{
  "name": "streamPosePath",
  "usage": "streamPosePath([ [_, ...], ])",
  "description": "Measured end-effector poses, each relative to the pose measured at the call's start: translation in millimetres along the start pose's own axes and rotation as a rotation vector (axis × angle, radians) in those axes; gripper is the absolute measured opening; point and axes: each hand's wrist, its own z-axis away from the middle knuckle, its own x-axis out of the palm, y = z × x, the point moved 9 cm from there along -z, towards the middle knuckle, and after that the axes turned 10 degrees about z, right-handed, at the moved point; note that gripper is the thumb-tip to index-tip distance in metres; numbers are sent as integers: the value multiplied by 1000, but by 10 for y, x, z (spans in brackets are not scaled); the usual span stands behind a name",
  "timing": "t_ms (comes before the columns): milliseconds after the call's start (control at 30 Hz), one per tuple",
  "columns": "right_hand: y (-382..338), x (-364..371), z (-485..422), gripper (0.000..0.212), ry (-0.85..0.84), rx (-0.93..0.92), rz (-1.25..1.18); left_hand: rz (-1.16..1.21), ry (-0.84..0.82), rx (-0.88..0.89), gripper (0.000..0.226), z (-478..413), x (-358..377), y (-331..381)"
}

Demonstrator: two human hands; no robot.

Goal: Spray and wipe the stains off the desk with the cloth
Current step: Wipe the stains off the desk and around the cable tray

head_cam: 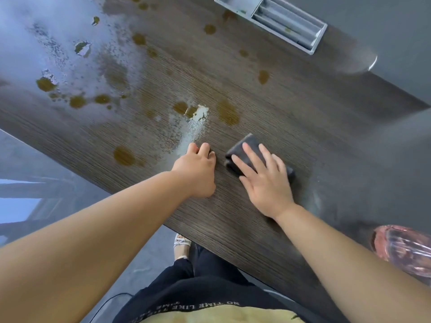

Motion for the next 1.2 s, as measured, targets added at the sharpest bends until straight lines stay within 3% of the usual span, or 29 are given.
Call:
streamPosePath([
  [67, 298, 38, 34, 46, 19, -24, 14, 7, 4, 7, 66, 18, -2, 5],
  [200, 835, 66, -269, 48, -48, 540, -62, 75, 14, -30, 59, 8, -61, -35],
  [267, 657, 47, -263, 48, -88, 668, -83, 137, 32, -61, 52, -27, -142, -9],
  [300, 472, 3, -228, 48, -57, 582, -70, 152, 56, -60, 50, -46, -191, 35],
  [400, 95, 22, 136, 46, 9, 31, 14, 146, 104, 46, 50, -107, -269, 291],
  [467, 363, 70, 288, 45, 5, -80, 8, 131, 64, 108, 54, -130, -203, 403],
  [533, 847, 83, 219, 46, -11, 158, 15, 55, 23, 130, 64, -137, -116, 419],
  [633, 1258, 110, -42, 48, -83, 729, -74, -75, -25, 131, 74, -128, -52, 418],
  [700, 1125, 118, -167, 49, -132, 893, -151, -98, -57, 106, 75, -156, -55, 459],
  [767, 764, 48, -224, 48, -76, 670, -106, -99, -85, 76, 74, -201, -82, 504],
  [867, 343, 25, 46, 46, -3, 79, -25, -87, -135, 61, 72, -235, -97, 526],
  [933, 582, 58, 91, 45, 22, -9, -27, -91, -154, 70, 73, -243, -93, 500],
  [1000, 1014, 103, -86, 45, -3, 209, -6, -89, -162, 74, 76, -245, -85, 475],
  [1100, 1488, 153, -487, 48, -103, 698, -93, -111, -152, 57, 77, -239, -70, 476],
  [1167, 1458, 180, -691, 49, -167, 812, -146, -117, -145, 42, 77, -234, -63, 493],
  [1200, 1340, 164, -740, 49, -171, 762, -136, -120, -142, 37, 77, -231, -67, 497],
])
